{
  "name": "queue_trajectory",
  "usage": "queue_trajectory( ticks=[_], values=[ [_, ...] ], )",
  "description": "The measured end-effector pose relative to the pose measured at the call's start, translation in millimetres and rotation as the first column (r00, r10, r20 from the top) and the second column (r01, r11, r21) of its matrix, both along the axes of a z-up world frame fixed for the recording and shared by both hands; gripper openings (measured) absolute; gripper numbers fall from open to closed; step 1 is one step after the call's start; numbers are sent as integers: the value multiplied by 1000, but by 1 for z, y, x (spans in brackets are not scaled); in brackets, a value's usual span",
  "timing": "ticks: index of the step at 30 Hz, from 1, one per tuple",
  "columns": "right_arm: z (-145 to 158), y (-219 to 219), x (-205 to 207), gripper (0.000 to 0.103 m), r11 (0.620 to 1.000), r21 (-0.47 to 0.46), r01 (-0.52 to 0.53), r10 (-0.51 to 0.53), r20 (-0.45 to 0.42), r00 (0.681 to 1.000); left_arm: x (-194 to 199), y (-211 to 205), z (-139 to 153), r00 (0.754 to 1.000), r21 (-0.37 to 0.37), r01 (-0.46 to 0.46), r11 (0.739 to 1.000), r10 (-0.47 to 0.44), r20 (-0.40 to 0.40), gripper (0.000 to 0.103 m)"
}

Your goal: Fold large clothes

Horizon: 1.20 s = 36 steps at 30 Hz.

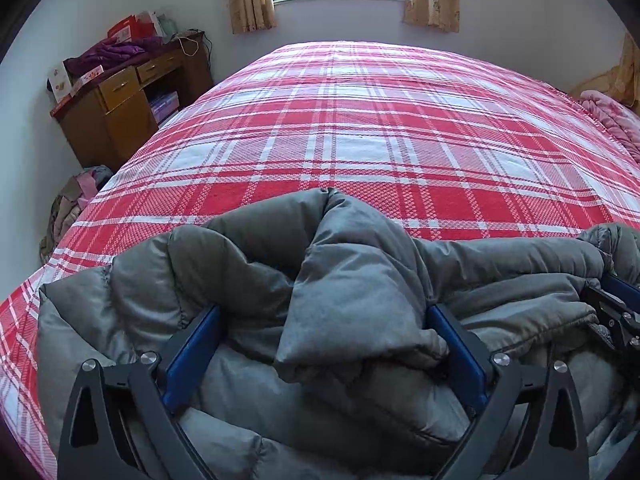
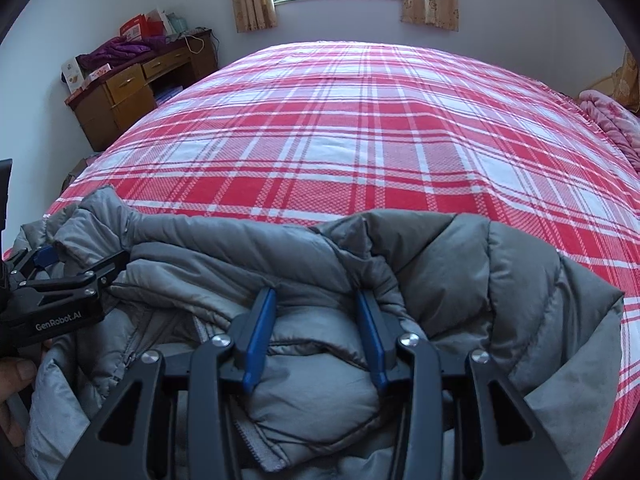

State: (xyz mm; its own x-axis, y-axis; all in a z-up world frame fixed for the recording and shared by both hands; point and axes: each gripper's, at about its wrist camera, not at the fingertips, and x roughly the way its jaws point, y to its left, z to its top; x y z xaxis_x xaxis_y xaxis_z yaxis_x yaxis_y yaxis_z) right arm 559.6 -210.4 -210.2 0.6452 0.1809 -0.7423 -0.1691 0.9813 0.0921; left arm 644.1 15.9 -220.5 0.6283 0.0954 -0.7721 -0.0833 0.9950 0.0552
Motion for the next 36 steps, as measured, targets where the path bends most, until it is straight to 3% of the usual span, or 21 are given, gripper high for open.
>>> queue_trajectory(
  ticks=[28, 31, 33, 36],
  values=[
    [-3, 6, 0, 45, 999, -45, 3, -3, 3, 1000, 3, 3, -2, 1000, -17, 4, 1000, -4, -18, 102],
    [0, 6, 2, 45, 999, -47, -12, 12, -5, 1000, -1, 11, 17, 999, -34, 3, 999, -5, -41, 102],
    [10, -1, -2, 47, 999, -32, -23, 22, -15, 1000, -19, 20, 49, 1000, -52, 5, 999, -4, 19, 102],
    [36, -21, -31, 71, 1000, 9, 21, -22, 37, 999, -68, 35, 87, 997, -63, 42, 997, -38, 72, 102]
  ],
)
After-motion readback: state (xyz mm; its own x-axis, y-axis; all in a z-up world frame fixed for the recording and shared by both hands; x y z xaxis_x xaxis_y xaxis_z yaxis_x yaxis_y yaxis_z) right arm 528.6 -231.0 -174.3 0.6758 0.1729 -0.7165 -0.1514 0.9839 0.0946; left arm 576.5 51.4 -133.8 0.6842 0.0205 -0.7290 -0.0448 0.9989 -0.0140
